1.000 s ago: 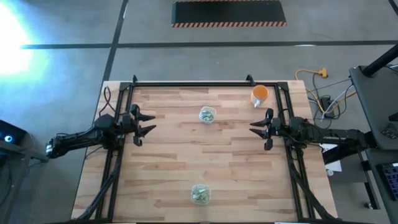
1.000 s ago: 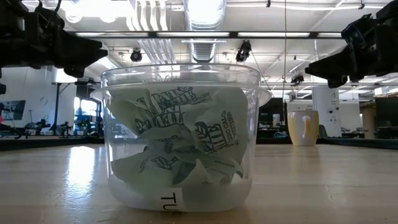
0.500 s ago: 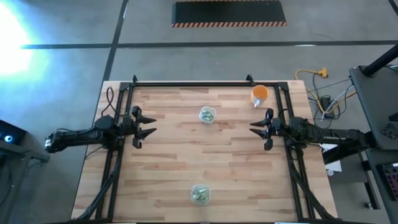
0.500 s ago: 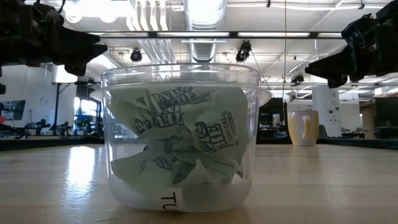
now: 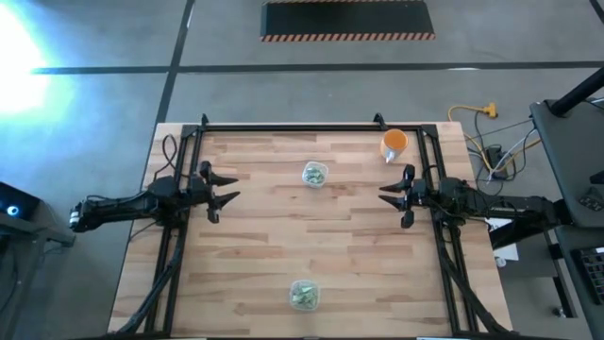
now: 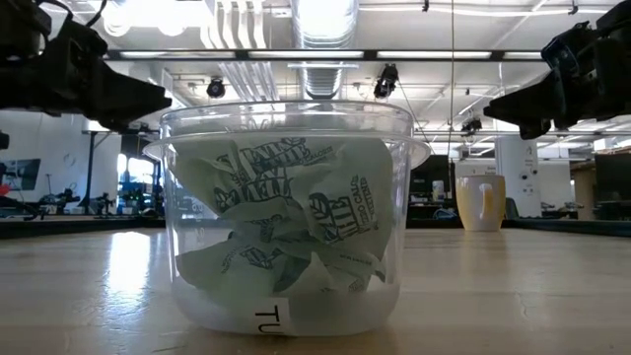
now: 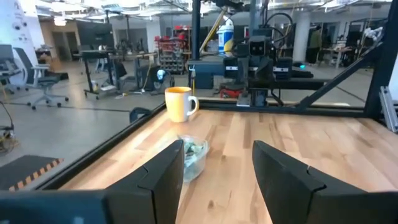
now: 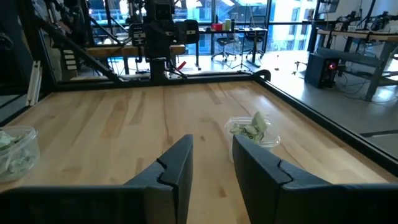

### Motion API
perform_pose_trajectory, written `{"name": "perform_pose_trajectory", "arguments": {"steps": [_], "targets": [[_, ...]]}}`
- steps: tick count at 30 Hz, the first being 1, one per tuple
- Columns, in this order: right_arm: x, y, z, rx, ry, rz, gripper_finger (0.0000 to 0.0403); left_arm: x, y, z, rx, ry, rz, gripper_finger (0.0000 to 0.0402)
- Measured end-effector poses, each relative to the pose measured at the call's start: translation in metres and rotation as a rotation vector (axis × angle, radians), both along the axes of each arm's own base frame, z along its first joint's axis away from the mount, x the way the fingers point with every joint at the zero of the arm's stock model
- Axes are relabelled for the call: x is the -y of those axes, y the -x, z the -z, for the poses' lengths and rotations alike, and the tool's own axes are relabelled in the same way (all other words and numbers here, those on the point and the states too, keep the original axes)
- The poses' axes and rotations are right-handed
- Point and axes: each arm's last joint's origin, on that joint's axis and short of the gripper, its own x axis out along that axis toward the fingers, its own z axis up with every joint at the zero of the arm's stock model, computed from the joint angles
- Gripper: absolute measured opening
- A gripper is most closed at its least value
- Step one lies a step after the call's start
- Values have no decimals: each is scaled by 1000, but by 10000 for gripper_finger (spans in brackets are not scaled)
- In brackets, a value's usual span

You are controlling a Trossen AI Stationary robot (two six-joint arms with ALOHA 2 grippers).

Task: Pick and place items into bin
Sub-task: Return to Home Position

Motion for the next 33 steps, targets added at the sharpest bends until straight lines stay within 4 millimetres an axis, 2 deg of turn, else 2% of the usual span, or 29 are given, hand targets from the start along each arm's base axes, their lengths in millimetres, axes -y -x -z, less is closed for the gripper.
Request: {"name": "perform_pose_trajectory", "arguments": {"steps": [33], "targets": [[0, 0, 0, 0, 0, 0, 105, 0, -3, 3, -46, -16, 2, 174]]}}
